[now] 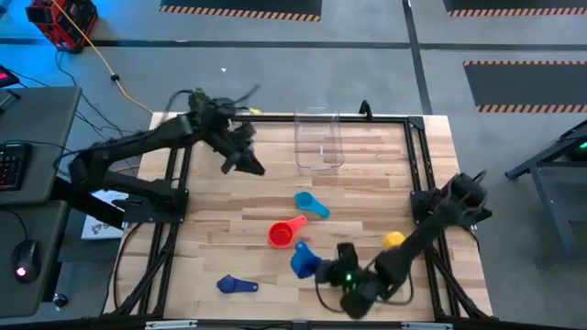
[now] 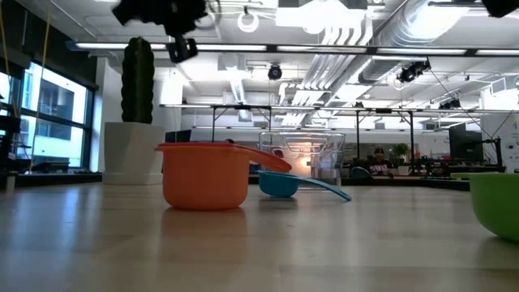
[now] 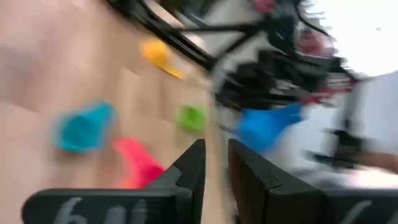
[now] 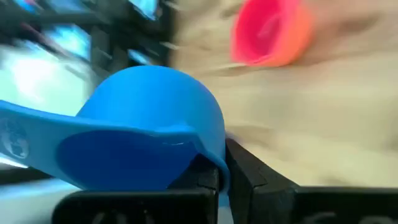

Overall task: Nest measuring cups in basket
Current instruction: Stack the blue measuring cup on top of the red measuring cup

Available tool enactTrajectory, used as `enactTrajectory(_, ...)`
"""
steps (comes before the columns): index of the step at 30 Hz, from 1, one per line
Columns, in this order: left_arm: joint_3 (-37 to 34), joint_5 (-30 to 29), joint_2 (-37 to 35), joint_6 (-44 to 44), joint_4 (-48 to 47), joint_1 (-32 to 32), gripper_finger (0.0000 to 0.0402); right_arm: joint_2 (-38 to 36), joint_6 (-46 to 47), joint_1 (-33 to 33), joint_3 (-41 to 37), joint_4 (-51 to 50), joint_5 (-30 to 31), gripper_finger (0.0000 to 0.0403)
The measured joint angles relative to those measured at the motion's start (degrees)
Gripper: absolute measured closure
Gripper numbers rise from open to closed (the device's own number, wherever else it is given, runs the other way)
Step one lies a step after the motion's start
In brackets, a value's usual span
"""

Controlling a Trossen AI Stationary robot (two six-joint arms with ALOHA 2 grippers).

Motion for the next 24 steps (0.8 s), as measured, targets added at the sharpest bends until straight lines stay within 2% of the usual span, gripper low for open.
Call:
enactTrajectory(4,-2.22,-13.95,-8.86,5.11,-2.17,-1.49,0.0358,9.35,5.15,-0.21,2.64,13.97,6.91,0.0402)
enactTrajectory(6,-3.07,-19.73,-12.32,4.73,-2.48,-2.72,0.0362,13.77,7.99,-1.84,6.66,14.57,8.37,0.0402)
enactTrajectory(9,-3.3,-25.02,-16.14,3.18,-3.03,-3.93,0.0366,18.48,8.51,-4.6,11.85,15.21,8.57,0.0402)
enactTrajectory(14,-3.3,-26.33,-20.08,-0.31,-2.91,-4.97,0.0367,21.37,8.48,-8.56,17.3,14.02,8.97,0.0402)
enactTrajectory(24,-3.32,-25.33,-25.54,-0.28,-6.46,-6.23,0.0367,18.19,8.39,-10.4,14.74,6.87,4.37,0.0403)
